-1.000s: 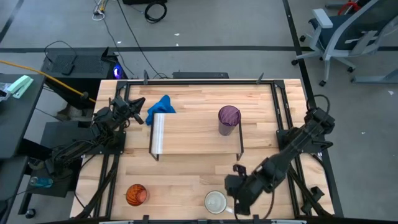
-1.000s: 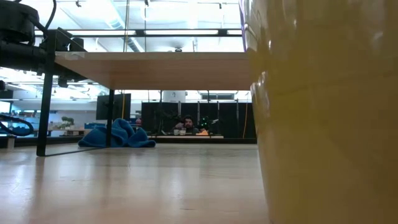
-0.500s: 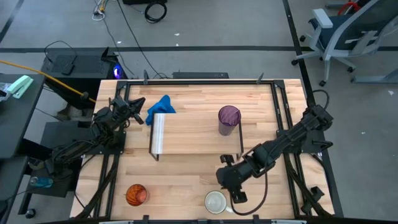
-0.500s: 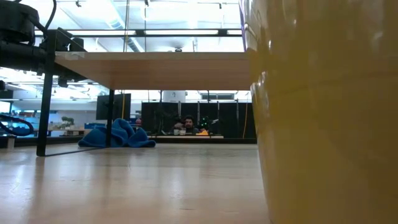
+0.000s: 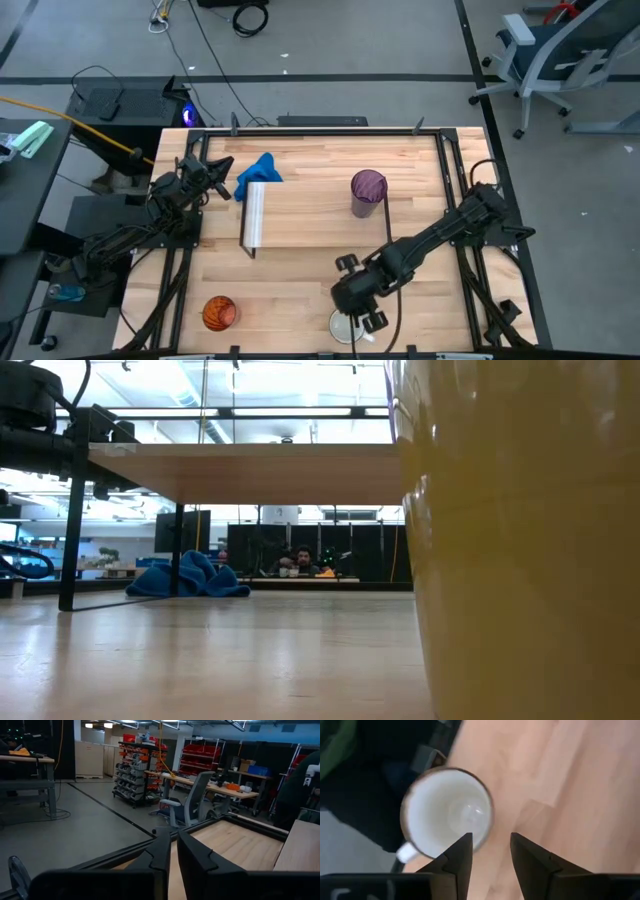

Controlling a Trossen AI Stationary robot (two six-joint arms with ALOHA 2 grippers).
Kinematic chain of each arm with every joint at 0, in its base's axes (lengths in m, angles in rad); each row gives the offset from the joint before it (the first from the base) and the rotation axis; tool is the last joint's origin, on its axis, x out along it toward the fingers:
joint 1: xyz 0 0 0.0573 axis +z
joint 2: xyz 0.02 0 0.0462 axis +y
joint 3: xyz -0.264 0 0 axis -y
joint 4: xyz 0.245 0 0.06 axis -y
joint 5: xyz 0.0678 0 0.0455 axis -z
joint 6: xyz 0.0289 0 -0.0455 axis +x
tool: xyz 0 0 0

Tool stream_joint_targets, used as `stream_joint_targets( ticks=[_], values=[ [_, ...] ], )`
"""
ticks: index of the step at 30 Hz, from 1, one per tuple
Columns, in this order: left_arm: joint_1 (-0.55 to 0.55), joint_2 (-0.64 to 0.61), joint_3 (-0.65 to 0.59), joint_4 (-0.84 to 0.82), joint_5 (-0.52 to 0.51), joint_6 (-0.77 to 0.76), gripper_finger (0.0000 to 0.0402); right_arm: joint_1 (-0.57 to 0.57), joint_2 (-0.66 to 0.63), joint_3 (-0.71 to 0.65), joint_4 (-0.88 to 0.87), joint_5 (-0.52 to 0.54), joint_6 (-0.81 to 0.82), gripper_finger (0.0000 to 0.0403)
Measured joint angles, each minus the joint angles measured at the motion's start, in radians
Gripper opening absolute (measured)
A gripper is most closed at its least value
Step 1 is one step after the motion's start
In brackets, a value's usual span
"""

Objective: Stack small to large cups/mugs on shelf
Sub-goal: Put the yellow cup on the shelf

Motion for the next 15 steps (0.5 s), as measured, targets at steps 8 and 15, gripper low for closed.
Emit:
stream_joint_targets(
  ticks=[8,15],
  values=[
    [0.000,0.000,0.000,-0.001,0.001,0.002,0.0045,0.002,0.091,0.087,-0.062,-0.007,-0.027,0.0136],
    [0.000,0.000,0.000,-0.001,0.000,-0.007,0.0041,-0.003,0.124,0.087,-0.062,-0.010,-0.037,0.0136]
  ],
)
